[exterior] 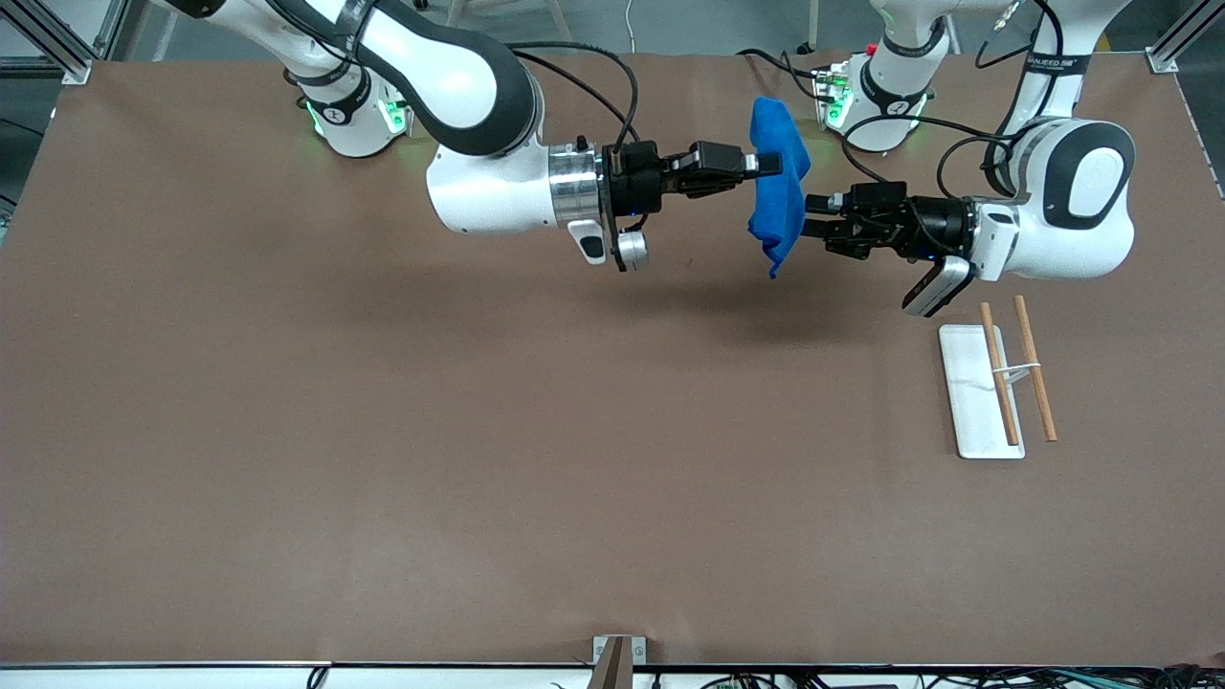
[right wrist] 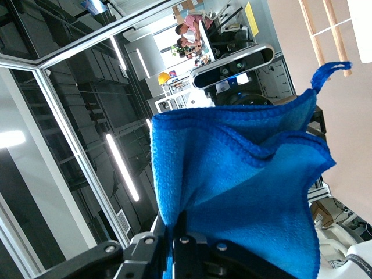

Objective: Right arm passes towel to left arm to hang
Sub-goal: 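Grasp the hanging towel with the left gripper beside the right gripper, then open the right gripper and pull the towel away with the left gripper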

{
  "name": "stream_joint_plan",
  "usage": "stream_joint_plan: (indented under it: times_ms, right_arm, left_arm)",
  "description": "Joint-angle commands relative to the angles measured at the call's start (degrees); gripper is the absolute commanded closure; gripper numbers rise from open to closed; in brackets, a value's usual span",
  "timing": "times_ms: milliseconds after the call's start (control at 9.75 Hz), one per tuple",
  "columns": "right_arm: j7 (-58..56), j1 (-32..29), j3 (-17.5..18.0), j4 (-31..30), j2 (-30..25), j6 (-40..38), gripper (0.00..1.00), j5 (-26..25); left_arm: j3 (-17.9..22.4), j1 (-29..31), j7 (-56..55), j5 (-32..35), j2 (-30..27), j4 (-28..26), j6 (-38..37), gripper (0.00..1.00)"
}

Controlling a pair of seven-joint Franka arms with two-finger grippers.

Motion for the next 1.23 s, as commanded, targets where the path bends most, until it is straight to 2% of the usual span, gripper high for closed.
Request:
stream_joint_plan:
  times_ms: [0,205,308,410,513,615,718,923,1128]
  right_arm:
    - [-0.7,0.7,0.6,2.1,1.6,1.0,0.98,1.1]
    - [-0.5,0.6,0.7,2.5,1.8,0.9,0.98,1.3]
    - [-0.4,0.9,0.6,3.0,2.6,0.8,0.98,2.7]
    - [-0.4,1.2,0.7,4.3,3.2,0.8,0.98,4.2]
    - [-0.4,1.4,0.6,5.2,3.8,0.7,0.98,6.4]
    - [-0.5,1.5,0.6,5.2,3.9,0.7,0.98,6.8]
    - [-0.6,1.6,0.6,5.2,3.9,0.8,0.98,6.8]
    - [-0.7,1.7,0.6,5.2,3.9,0.9,0.98,6.8]
    - [-0.8,1.9,0.6,5.2,3.9,1.0,0.98,6.8]
  left_arm:
    - [0.0,-0.2,2.1,-3.9,1.2,-0.7,-0.1,0.46]
    - [-0.1,-0.4,2.1,-4.3,0.9,-0.8,-0.1,0.44]
    - [-0.1,-0.4,2.0,-4.3,0.8,-0.8,-0.1,0.47]
    - [-0.1,-0.3,2.0,-4.3,0.8,-0.6,-0.1,0.54]
    - [0.0,-0.2,1.5,-4.3,0.6,-0.3,-0.1,0.72]
    - [0.0,-0.1,1.2,-4.3,0.5,-0.2,-0.1,0.85]
    - [0.0,-0.1,1.1,-4.4,0.5,-0.2,-0.1,0.91]
    - [0.1,-0.1,-1.1,-5.1,0.1,0.6,-0.1,0.92]
    - [0.3,0.0,-7.0,-5.2,-0.2,3.0,-0.1,1.00]
